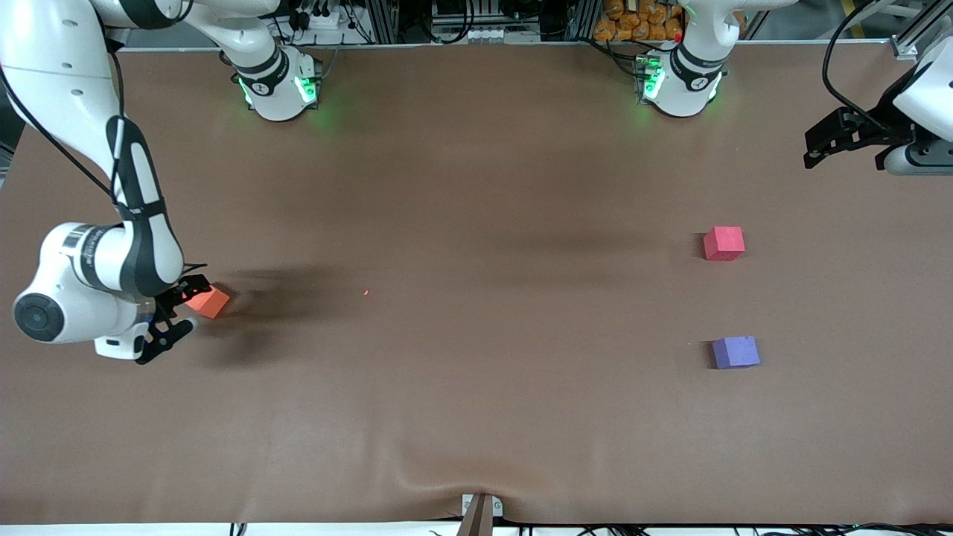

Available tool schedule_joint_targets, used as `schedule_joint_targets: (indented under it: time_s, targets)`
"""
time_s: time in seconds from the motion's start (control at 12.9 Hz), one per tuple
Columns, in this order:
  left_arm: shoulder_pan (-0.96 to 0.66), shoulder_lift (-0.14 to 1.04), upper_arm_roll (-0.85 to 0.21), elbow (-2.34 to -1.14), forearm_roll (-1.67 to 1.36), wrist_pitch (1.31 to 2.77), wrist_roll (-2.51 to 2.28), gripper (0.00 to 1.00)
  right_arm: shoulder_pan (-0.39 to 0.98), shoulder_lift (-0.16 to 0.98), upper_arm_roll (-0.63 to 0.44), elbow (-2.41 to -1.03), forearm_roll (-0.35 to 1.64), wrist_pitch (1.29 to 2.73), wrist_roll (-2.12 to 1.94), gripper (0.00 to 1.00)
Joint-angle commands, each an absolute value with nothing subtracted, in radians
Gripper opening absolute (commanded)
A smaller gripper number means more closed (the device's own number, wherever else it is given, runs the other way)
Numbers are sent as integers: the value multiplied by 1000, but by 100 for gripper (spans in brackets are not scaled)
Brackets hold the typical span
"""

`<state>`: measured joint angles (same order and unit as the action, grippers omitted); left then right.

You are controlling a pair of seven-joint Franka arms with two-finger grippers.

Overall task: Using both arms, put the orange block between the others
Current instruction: 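Lower the right gripper onto the orange cube and close on it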

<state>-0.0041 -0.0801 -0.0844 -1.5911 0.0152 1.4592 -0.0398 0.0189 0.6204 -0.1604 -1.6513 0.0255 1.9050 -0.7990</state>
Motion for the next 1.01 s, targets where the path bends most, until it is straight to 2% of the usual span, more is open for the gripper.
schedule_joint_targets:
  time_s: [0.0, 0.15, 0.77, 0.85, 0.93]
  targets:
    - [3, -100, -86, -1589, 0, 1436, -18, 100, 6, 646, -150, -1672, 14, 1963, -913, 100]
    - [12, -101, -84, -1589, 0, 1431, -17, 100, 5, 653, -150, -1698, 14, 2006, -931, 100]
    - [17, -110, -84, -1588, 0, 1427, -11, 100, -3, 664, -150, -1713, 14, 2013, -1015, 100]
    - [17, -110, -83, -1588, 0, 1427, -12, 100, -3, 664, -150, -1712, 14, 2013, -1028, 83]
    - [17, -109, -83, -1588, 0, 1427, -12, 100, -2, 661, -150, -1709, 15, 2013, -1028, 60]
